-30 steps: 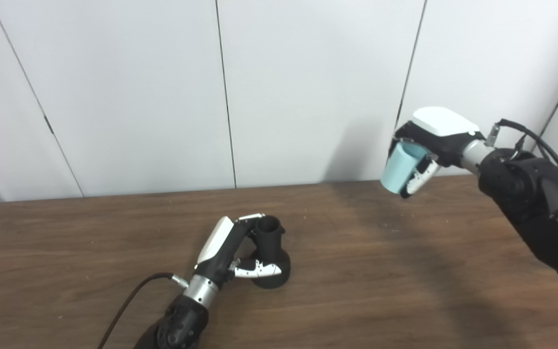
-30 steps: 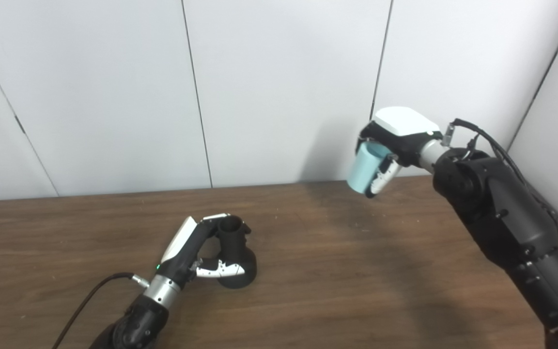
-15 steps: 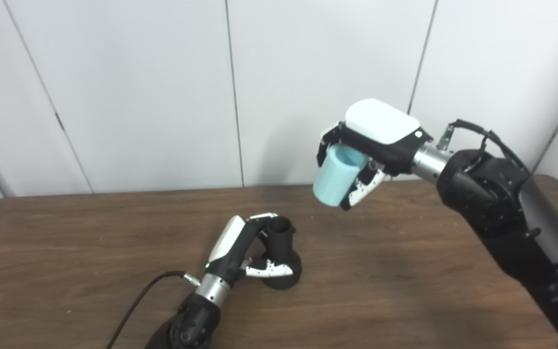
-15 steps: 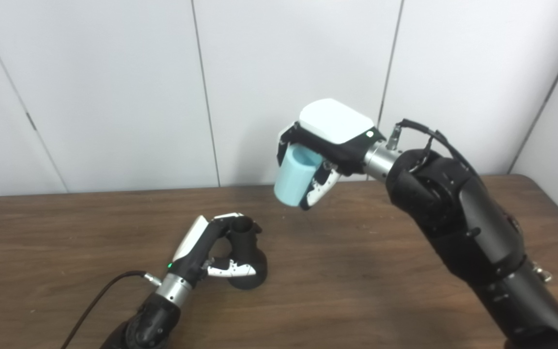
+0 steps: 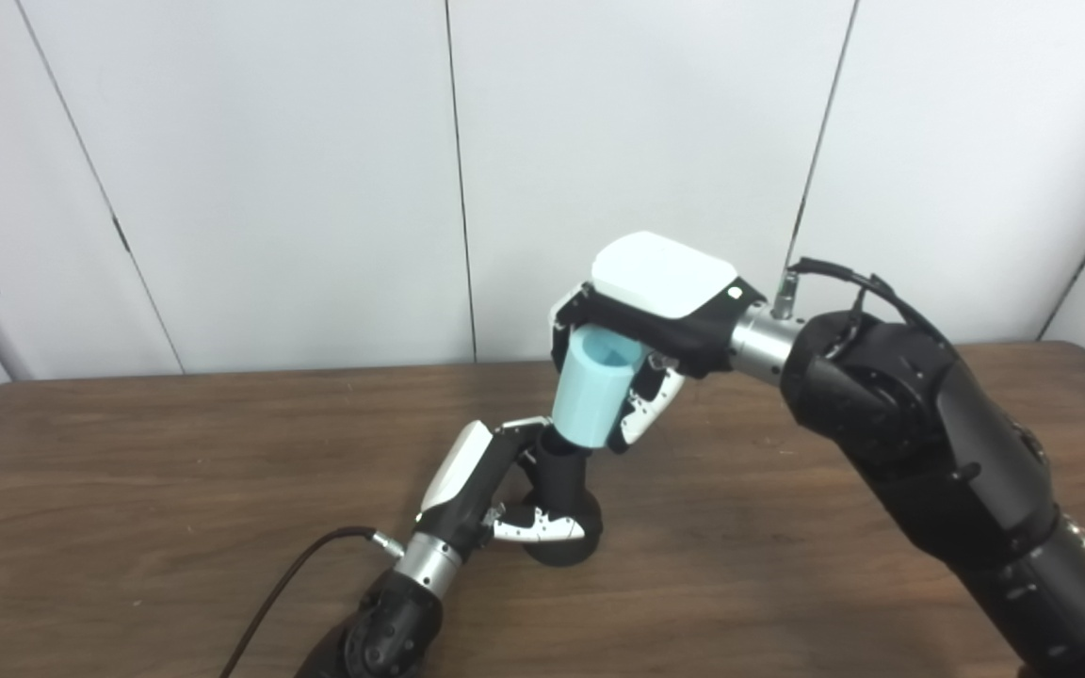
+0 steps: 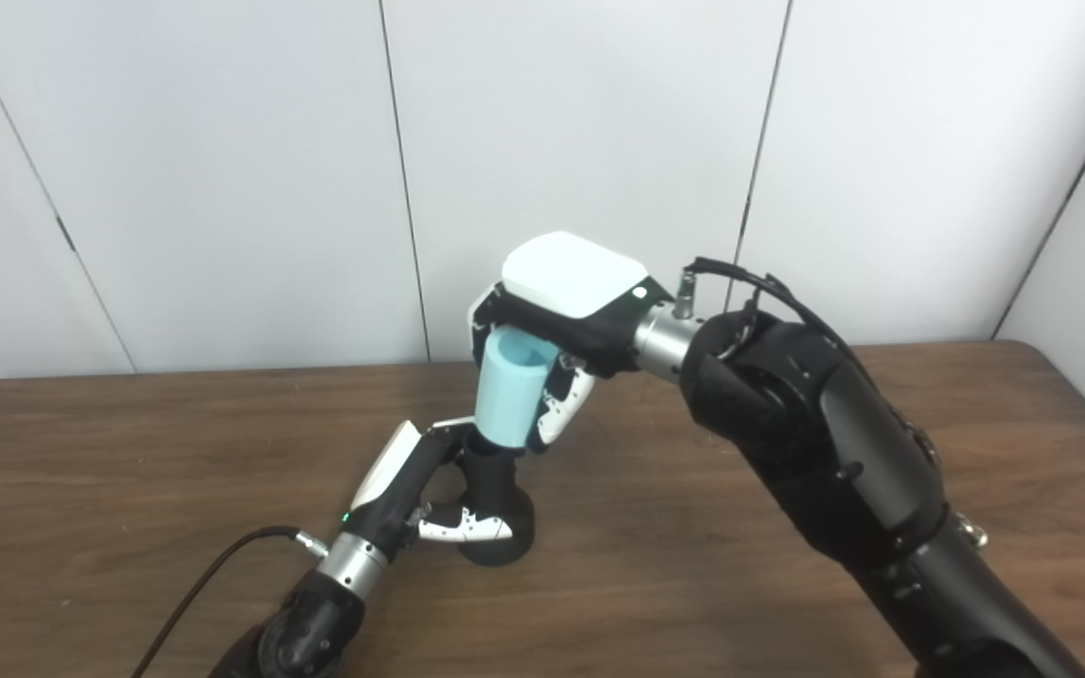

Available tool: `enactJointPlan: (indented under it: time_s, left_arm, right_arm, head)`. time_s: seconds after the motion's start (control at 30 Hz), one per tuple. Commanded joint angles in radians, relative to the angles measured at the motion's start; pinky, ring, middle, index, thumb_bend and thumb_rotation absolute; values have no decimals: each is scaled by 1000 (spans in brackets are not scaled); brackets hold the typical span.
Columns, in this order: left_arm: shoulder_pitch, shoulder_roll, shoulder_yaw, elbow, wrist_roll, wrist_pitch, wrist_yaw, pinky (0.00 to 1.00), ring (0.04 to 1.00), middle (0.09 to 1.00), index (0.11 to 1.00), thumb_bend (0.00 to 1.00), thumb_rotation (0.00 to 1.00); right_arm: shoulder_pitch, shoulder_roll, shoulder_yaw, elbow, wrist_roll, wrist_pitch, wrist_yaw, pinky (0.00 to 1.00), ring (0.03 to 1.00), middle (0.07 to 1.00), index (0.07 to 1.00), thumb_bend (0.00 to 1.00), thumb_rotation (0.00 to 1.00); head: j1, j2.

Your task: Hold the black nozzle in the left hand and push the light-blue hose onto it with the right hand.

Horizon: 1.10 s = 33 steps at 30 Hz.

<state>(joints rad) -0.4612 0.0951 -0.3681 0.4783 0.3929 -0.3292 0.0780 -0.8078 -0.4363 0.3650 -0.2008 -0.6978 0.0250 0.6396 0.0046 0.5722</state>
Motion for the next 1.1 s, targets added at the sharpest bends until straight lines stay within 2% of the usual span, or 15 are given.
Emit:
enactJointPlan:
  time_s: [0.0,0.27,0.6,0.73,0.9,1.07]
  left_arm:
    - [142,-11,-47,79,51,47,-24,388,476,519,491,511,79]
    - [141,-13,-46,72,48,45,-26,375,461,513,491,511,79]
    - [144,-14,-43,59,46,54,-29,358,449,506,491,511,79]
    - [145,-12,-41,54,44,58,-30,356,446,506,491,511,79]
    - [149,-11,-38,48,41,67,-34,350,440,505,491,511,79]
    - [151,-10,-39,44,43,70,-34,375,465,505,490,511,79]
  right_arm:
    - [-92,8,-5,-11,-15,-10,-2,244,340,417,499,529,0]
    - [-115,25,20,10,-35,-17,29,257,353,431,503,529,0]
    - [-93,33,17,8,-30,0,51,314,382,431,507,528,0]
    - [-85,33,18,9,-29,1,54,278,367,426,508,528,0]
    - [-83,31,19,18,-29,3,59,180,300,416,504,527,0]
    - [-84,25,16,21,-28,3,64,175,296,421,506,527,0]
  head:
    - [3,3]
    - [8,4]
    - [13,10]
    - [13,12]
    - [10,14]
    - [12,15]
